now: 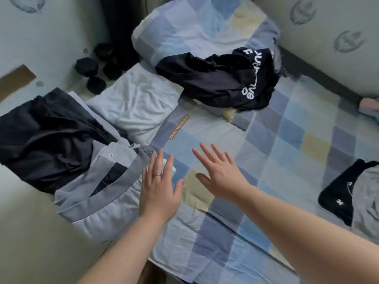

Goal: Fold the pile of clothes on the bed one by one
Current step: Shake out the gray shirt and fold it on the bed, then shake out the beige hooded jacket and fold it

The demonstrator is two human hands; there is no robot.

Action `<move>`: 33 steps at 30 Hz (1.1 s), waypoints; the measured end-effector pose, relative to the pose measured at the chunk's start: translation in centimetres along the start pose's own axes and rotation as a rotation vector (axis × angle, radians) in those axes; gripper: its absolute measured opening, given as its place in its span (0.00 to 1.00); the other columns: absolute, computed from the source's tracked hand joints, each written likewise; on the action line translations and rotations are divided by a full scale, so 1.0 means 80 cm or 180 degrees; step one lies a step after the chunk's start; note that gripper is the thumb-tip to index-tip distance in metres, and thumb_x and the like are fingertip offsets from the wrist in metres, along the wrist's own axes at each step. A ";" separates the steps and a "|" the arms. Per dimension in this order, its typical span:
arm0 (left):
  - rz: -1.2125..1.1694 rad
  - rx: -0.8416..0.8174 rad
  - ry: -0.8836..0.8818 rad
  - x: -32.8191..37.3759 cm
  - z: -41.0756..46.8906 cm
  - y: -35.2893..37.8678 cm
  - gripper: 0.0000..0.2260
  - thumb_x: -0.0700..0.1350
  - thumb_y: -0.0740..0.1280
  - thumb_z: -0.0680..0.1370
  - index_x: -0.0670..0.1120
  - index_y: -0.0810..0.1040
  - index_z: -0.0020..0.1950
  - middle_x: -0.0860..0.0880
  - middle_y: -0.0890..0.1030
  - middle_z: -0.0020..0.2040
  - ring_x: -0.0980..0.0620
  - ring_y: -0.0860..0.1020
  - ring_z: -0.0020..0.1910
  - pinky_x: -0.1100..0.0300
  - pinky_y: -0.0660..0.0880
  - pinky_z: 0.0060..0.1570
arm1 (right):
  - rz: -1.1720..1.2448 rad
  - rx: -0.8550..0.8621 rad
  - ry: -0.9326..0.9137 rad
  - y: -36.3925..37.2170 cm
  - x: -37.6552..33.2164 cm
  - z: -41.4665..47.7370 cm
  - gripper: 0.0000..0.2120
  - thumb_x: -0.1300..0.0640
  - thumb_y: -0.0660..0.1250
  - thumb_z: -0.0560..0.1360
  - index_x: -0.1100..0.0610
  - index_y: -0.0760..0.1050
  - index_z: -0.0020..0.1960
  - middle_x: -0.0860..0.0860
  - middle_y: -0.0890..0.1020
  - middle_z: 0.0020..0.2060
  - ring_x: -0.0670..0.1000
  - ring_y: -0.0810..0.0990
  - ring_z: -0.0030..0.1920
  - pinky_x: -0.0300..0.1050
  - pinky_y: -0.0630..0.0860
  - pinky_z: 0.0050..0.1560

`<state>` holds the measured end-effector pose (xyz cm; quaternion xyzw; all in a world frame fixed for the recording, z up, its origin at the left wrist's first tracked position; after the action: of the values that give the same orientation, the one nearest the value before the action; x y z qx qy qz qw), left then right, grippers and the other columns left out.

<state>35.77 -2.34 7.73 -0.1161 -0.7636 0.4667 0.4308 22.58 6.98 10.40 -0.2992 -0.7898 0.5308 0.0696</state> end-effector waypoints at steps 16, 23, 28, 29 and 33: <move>0.0203 -0.1605 0.1345 0.478 -0.121 0.116 0.29 0.58 0.56 0.84 0.55 0.49 0.83 0.53 0.44 0.83 0.51 0.41 0.82 0.46 0.44 0.79 | 0.0641 0.0490 0.2029 -0.086 0.331 -0.484 0.33 0.42 0.55 0.83 0.40 0.42 0.81 0.43 0.43 0.81 0.53 0.43 0.81 0.58 0.45 0.78; 0.0741 -0.1980 0.1899 0.620 -0.169 0.205 0.28 0.57 0.55 0.85 0.55 0.50 0.83 0.52 0.46 0.83 0.50 0.43 0.82 0.46 0.46 0.79 | 0.1245 0.0843 0.2707 -0.054 0.437 -0.636 0.33 0.42 0.55 0.83 0.41 0.41 0.81 0.42 0.43 0.81 0.51 0.43 0.81 0.60 0.46 0.78; 0.1072 -0.2321 0.2228 0.690 -0.191 0.290 0.28 0.56 0.55 0.85 0.54 0.50 0.83 0.50 0.47 0.83 0.48 0.44 0.82 0.47 0.48 0.79 | 0.1611 0.0905 0.3188 0.001 0.500 -0.705 0.33 0.42 0.54 0.83 0.40 0.39 0.81 0.41 0.41 0.81 0.51 0.41 0.81 0.59 0.43 0.78; 0.1121 -0.2354 0.2297 0.700 -0.191 0.312 0.28 0.56 0.56 0.85 0.54 0.50 0.83 0.50 0.48 0.83 0.48 0.44 0.82 0.47 0.48 0.79 | 0.1690 0.0942 0.3273 0.016 0.514 -0.710 0.33 0.42 0.54 0.83 0.39 0.39 0.81 0.40 0.40 0.80 0.50 0.41 0.81 0.59 0.42 0.78; 0.1266 -0.2395 0.2598 0.721 -0.166 0.428 0.27 0.56 0.56 0.85 0.54 0.51 0.83 0.50 0.49 0.83 0.48 0.46 0.82 0.48 0.49 0.79 | 0.1857 0.1046 0.3534 0.095 0.582 -0.697 0.33 0.42 0.54 0.83 0.40 0.39 0.81 0.40 0.41 0.80 0.49 0.40 0.81 0.58 0.43 0.79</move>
<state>3.54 57.62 14.17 -0.5721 -0.6127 0.1531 0.5233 11.70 78.84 17.87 -0.7169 -0.4311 0.4082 0.3655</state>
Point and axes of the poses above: each hand's wrist, its own z-axis towards the middle knuckle, its own y-axis out of the palm, x = y × z, the point moved 10 cm from there along z, towards the middle knuckle
